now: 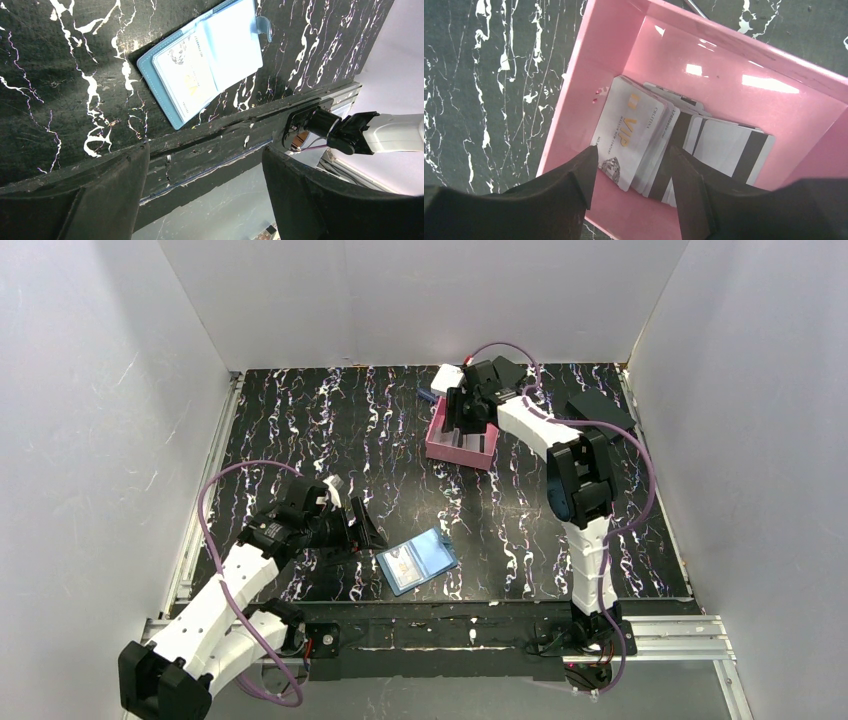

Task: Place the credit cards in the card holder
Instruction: Pick up the credit card from the storage box.

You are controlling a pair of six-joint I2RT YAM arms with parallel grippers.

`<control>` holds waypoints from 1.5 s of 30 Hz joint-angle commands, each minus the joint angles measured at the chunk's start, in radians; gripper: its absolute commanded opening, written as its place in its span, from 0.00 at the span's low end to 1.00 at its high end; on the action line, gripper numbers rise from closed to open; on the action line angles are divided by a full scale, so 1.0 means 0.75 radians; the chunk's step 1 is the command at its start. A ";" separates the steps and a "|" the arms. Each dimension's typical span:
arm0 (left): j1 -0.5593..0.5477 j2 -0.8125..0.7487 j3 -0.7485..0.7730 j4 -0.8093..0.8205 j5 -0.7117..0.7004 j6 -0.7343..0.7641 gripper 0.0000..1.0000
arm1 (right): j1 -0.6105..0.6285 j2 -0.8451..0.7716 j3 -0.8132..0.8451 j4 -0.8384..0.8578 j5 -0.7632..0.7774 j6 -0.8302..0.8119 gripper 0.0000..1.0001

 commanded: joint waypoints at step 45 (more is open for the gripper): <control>0.000 0.021 0.041 0.015 0.033 -0.004 0.82 | 0.028 -0.055 0.038 0.137 0.137 -0.021 0.01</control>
